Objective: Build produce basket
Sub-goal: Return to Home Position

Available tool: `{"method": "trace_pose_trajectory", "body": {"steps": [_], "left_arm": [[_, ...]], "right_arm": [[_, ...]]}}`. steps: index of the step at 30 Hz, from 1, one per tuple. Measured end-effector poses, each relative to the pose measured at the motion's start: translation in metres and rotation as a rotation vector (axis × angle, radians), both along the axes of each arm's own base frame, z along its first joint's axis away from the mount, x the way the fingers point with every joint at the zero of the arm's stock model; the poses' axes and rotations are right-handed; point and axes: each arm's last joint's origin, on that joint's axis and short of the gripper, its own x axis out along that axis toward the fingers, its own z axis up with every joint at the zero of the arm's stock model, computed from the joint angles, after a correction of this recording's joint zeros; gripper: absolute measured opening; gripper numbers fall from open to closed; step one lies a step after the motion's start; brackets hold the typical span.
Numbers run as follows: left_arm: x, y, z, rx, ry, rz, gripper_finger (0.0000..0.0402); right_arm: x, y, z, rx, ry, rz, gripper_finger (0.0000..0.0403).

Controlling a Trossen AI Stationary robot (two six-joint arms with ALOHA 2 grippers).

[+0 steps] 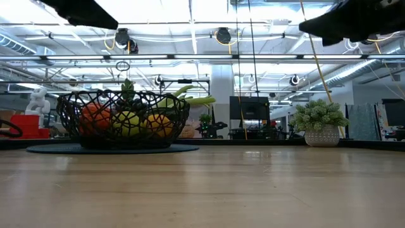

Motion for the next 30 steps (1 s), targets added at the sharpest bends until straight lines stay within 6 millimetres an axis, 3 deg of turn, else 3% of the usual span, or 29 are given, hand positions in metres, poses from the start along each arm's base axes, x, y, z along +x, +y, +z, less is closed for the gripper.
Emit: {"method": "trace_pose_trajectory", "body": {"steps": [8, 15, 20, 27, 30], "left_arm": [[0.007, -0.015, -0.043, 0.032, -0.088, -0.336, 0.0009], [0.006, -0.006, -0.073, 0.034, -0.295, -0.494, 0.0006], [0.0, 0.005, -0.092, 0.009, -0.375, -0.611, 0.0007], [-0.009, 0.014, -0.112, -0.025, -0.382, -0.652, 0.0004], [-0.012, 0.016, -0.114, -0.035, -0.391, -0.638, 0.0011]], "right_arm": [[-0.01, -0.005, -0.006, -0.028, 0.1, 0.0, 0.0004], [-0.011, -0.006, -0.009, -0.013, 0.108, -0.002, 0.0004], [-0.016, -0.009, -0.026, 0.004, 0.062, 0.0, 0.0004], [-0.028, -0.015, -0.045, 0.013, 0.039, 0.001, 0.0004], [-0.031, -0.017, -0.044, 0.041, 0.005, 0.005, 0.0004]]}}
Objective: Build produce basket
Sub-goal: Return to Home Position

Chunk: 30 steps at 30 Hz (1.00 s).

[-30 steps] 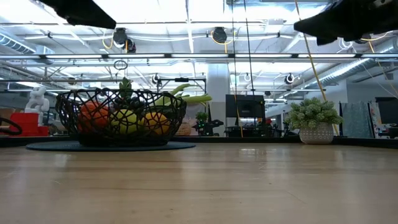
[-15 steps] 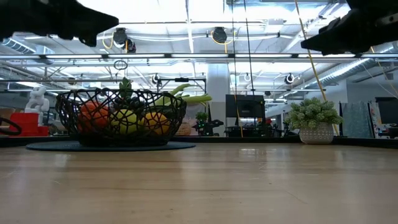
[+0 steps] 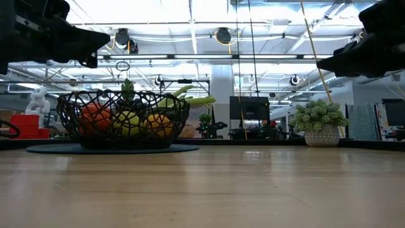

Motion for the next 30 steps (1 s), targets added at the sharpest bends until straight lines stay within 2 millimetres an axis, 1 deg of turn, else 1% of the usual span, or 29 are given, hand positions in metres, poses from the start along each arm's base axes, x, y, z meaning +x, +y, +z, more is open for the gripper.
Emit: {"method": "trace_pose_trajectory", "body": {"steps": [5, 11, 16, 19, 24, 26, 30], "left_arm": [[-0.003, 0.001, -0.002, 0.005, 0.006, -0.005, 0.0005], [-0.004, 0.0, -0.003, 0.042, 0.011, -0.023, 0.0012], [-0.005, 0.002, -0.002, 0.078, -0.002, -0.059, 0.0008], [-0.006, 0.005, -0.001, 0.05, -0.01, -0.064, 0.0003], [-0.009, 0.007, 0.0, 0.024, 0.006, -0.079, 0.001], [-0.011, 0.008, -0.001, 0.014, 0.023, -0.079, 0.0005], [-0.013, 0.008, -0.002, -0.013, 0.04, -0.081, 0.0006]], "right_arm": [[-0.004, -0.001, 0.006, 0.032, -0.056, 0.063, 0.0004], [-0.008, -0.003, 0.006, -0.014, -0.04, 0.077, 0.0004], [-0.012, -0.004, 0.01, -0.036, -0.076, 0.077, 0.0004], [-0.014, -0.005, 0.011, -0.035, -0.084, 0.078, 0.0004], [-0.016, -0.007, 0.013, -0.042, -0.103, 0.078, 0.0004], [-0.017, -0.007, 0.015, -0.045, -0.121, 0.083, 0.0004], [-0.019, -0.008, 0.018, -0.055, -0.151, 0.176, 0.0003]]}}
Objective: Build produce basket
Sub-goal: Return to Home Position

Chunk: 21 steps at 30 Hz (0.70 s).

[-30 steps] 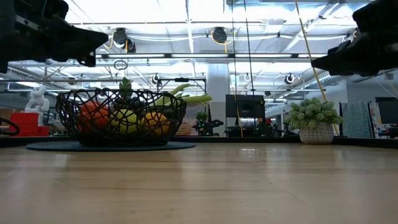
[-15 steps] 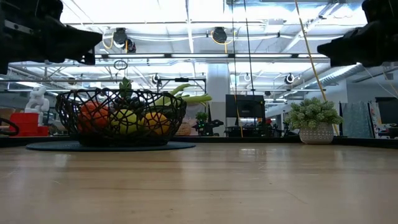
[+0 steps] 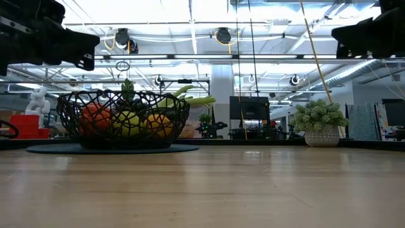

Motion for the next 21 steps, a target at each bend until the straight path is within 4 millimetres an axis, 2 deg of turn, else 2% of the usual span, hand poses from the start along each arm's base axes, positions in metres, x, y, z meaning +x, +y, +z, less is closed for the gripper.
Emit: {"method": "trace_pose_trajectory", "body": {"steps": [7, 15, 21], "left_arm": [[-0.002, 0.0, 0.004, 0.004, -0.035, 0.0, 0.0004], [-0.003, 0.0, 0.005, -0.02, -0.046, -0.001, 0.0003], [-0.003, 0.0, 0.005, -0.024, -0.042, -0.001, 0.001]], "right_arm": [[0.003, -0.013, 0.004, 0.002, -0.042, 0.033, 0.0001], [0.006, -0.029, 0.004, -0.014, -0.045, -0.022, 0.0], [0.002, -0.033, 0.006, -0.002, -0.072, -0.056, 0.0]]}}
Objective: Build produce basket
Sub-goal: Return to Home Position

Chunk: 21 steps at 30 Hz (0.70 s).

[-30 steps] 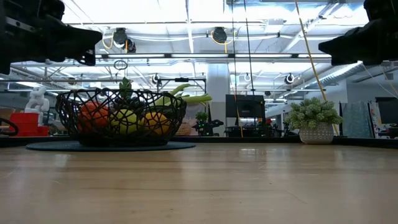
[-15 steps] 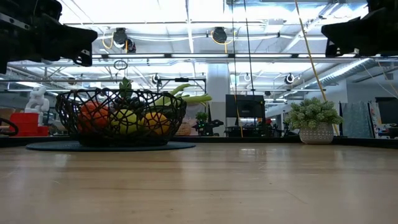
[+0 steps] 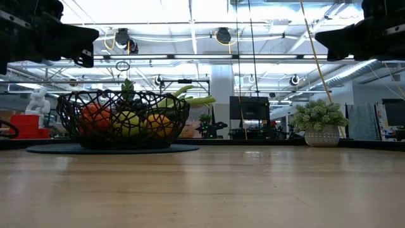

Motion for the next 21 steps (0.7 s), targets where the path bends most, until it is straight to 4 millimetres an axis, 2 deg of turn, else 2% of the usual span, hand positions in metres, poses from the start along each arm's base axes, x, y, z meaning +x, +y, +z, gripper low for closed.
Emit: {"method": "trace_pose_trajectory", "body": {"steps": [6, 11, 21], "left_arm": [[0.0, 0.0, -0.002, 0.003, 0.017, 0.0, 0.0006], [0.0, 0.0, -0.002, 0.003, 0.017, 0.0, 0.0005], [0.0, 0.0, -0.002, 0.021, 0.014, 0.001, 0.0003]], "right_arm": [[-0.006, -0.003, -0.002, 0.03, 0.014, -0.075, 0.0], [-0.011, 0.0, -0.003, -0.001, 0.006, 0.025, 0.0], [-0.011, 0.0, -0.007, -0.01, 0.05, 0.024, 0.0]]}}
